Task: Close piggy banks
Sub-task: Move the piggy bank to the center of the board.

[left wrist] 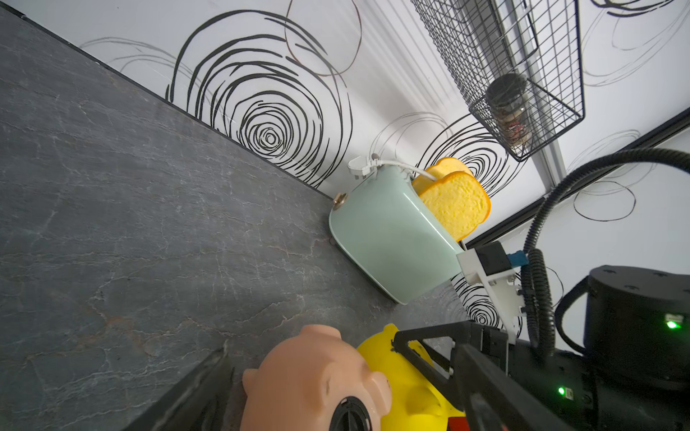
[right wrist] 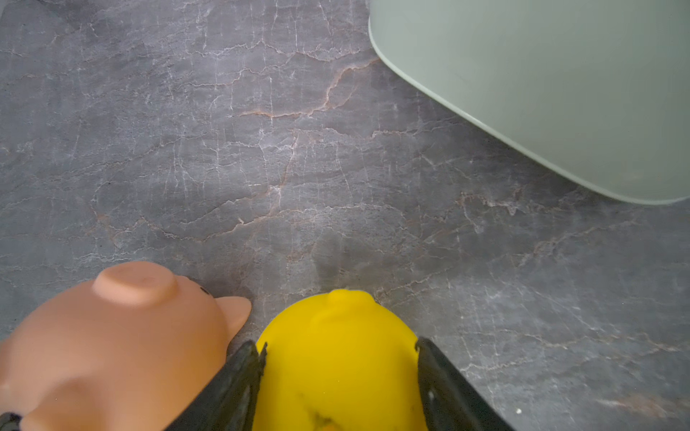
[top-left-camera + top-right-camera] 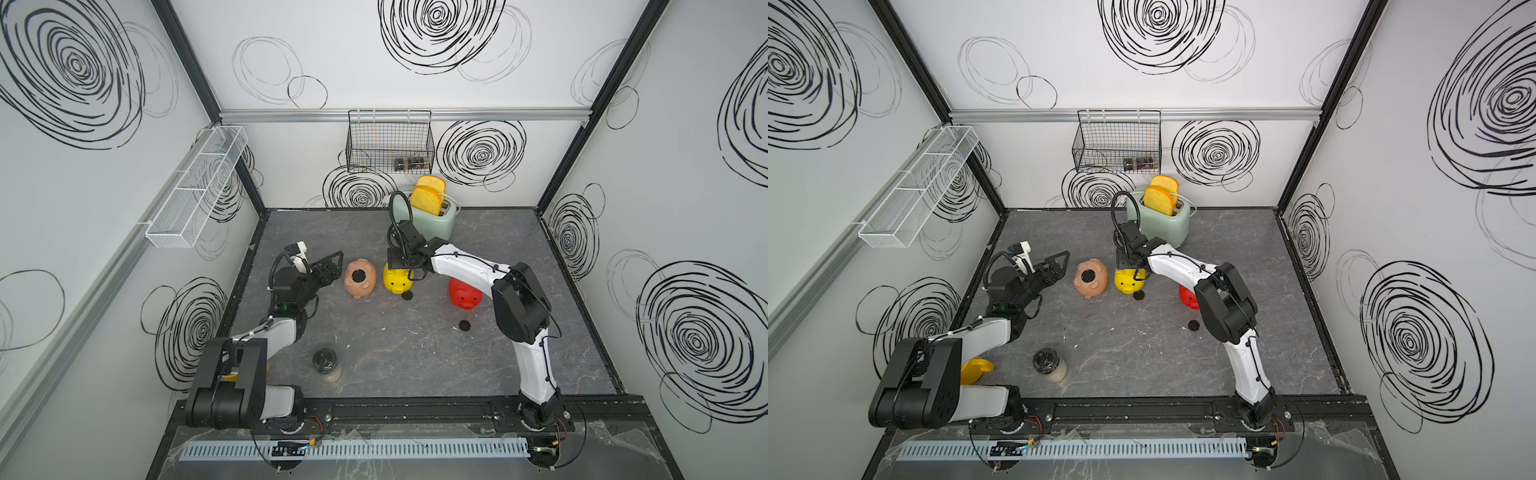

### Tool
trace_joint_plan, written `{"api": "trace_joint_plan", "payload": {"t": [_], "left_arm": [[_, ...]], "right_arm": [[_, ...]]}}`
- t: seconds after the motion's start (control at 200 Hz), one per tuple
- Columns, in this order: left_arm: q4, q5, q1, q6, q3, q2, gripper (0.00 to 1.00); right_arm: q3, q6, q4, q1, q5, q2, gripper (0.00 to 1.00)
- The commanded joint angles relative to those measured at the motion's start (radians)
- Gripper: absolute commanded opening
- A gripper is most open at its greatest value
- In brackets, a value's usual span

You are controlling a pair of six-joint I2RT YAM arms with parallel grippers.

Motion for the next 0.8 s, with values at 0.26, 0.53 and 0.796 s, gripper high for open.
{"api": "trace_joint_plan", "payload": {"t": [0.26,0.53,0.796], "left_arm": [[0.066,0.014,0.008,-0.013,0.002,0.016,0.96],[0.067,0.020,0.010,-0.020,0.007,0.029,0.96],[0.064,0.022,0.013,-0.022,0.006,0.029,0.96]], "right_arm": [[0.012,-0.135,-0.114,-0.006,0.032,0.037,0.68],[0.057,-0.147,-0.122,0.002,0.001,0.018,0.77],[0.099,-0.124,-0.157,0.030,0.034,0.026,0.99]]}}
